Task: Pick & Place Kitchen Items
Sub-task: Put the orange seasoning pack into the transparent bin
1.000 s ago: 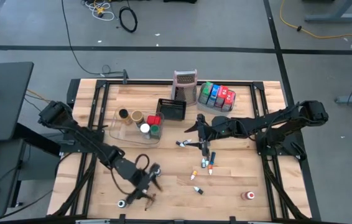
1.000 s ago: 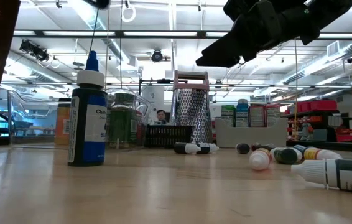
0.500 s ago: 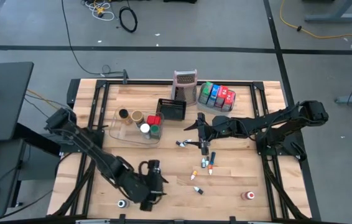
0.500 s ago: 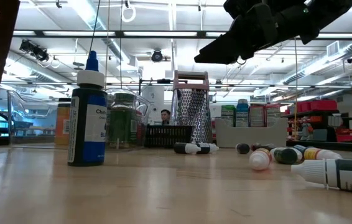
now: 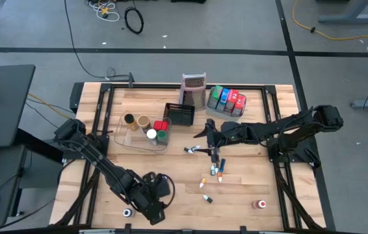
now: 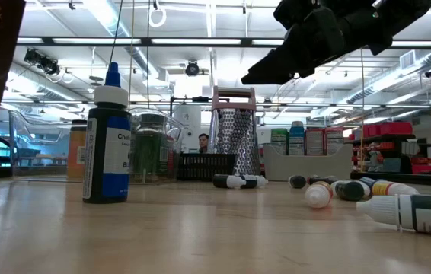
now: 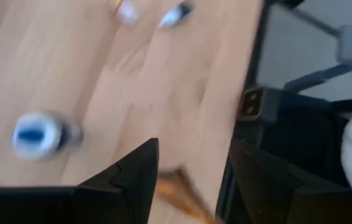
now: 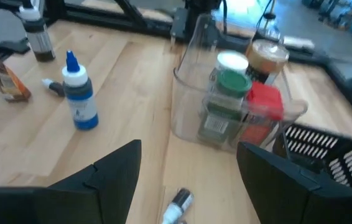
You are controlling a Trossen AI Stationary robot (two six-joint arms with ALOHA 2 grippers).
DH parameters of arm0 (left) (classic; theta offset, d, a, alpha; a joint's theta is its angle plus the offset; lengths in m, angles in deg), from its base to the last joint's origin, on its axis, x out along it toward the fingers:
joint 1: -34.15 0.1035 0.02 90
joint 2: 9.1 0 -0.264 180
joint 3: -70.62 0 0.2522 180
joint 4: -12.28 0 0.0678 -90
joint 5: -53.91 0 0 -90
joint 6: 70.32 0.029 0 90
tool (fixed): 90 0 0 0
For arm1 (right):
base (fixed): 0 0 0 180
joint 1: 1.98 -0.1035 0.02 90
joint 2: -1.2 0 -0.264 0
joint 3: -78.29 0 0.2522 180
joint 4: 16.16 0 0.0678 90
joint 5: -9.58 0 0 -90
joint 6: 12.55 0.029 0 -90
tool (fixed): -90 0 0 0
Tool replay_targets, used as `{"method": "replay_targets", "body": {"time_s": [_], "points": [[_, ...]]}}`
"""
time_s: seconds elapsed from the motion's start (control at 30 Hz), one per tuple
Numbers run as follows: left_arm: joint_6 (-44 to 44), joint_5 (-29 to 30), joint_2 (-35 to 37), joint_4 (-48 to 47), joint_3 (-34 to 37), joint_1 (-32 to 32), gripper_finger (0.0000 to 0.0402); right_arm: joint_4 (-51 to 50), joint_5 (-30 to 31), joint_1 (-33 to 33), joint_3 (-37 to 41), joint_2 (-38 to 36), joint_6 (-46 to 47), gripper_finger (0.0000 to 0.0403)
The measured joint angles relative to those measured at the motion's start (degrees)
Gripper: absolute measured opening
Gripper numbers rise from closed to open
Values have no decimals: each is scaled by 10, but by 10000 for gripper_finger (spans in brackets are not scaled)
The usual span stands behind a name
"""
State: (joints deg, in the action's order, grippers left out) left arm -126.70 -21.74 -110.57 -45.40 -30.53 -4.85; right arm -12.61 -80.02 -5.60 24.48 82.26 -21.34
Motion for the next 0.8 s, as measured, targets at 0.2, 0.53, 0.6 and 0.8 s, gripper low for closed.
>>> {"method": "replay_targets", "body": {"time_s": [0.2, 0.53, 0.6, 0.8], "points": [[-46, -30, 0, 2, 14, 2, 208, -15, 0, 0, 0, 0, -9, 275], [-52, -31, -16, -22, 15, -3, 208, -9, 1, 0, 0, 0, -12, 275], [-53, -36, -28, -6, 14, -4, 208, -9, 2, 0, 0, 0, -16, 275], [-34, -87, -52, -26, 16, -4, 208, -9, 2, 0, 0, 0, -16, 275]]}}
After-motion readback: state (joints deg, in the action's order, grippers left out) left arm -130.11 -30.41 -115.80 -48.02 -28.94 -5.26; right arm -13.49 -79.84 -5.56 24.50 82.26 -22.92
